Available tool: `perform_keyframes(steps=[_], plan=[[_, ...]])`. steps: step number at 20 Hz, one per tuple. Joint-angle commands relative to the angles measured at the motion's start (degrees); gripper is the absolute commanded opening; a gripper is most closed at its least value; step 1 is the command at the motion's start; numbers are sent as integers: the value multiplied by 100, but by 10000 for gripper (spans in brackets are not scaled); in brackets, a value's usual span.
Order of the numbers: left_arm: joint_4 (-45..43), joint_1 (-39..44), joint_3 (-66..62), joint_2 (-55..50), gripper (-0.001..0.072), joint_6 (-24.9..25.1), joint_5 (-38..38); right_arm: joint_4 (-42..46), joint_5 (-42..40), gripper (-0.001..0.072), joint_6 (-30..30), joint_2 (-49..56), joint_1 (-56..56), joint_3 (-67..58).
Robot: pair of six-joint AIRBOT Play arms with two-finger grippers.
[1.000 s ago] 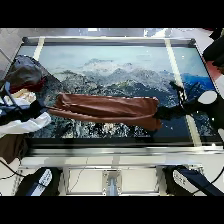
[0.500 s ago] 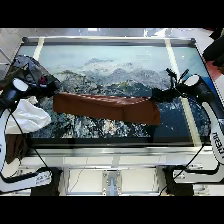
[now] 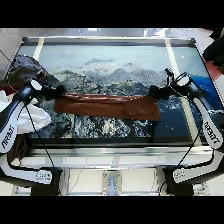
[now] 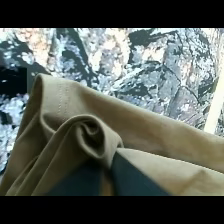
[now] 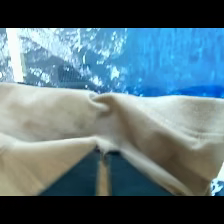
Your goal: Fold the shirts.
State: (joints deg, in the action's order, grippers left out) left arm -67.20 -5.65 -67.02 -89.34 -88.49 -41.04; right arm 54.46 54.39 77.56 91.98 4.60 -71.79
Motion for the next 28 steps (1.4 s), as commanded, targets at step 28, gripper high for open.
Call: perform_keyframes(steps=[28], plan=[[-2776,3912,-1676,-13,534,-857,-846,-898,2850,534,-1290,1639,1751,-911]])
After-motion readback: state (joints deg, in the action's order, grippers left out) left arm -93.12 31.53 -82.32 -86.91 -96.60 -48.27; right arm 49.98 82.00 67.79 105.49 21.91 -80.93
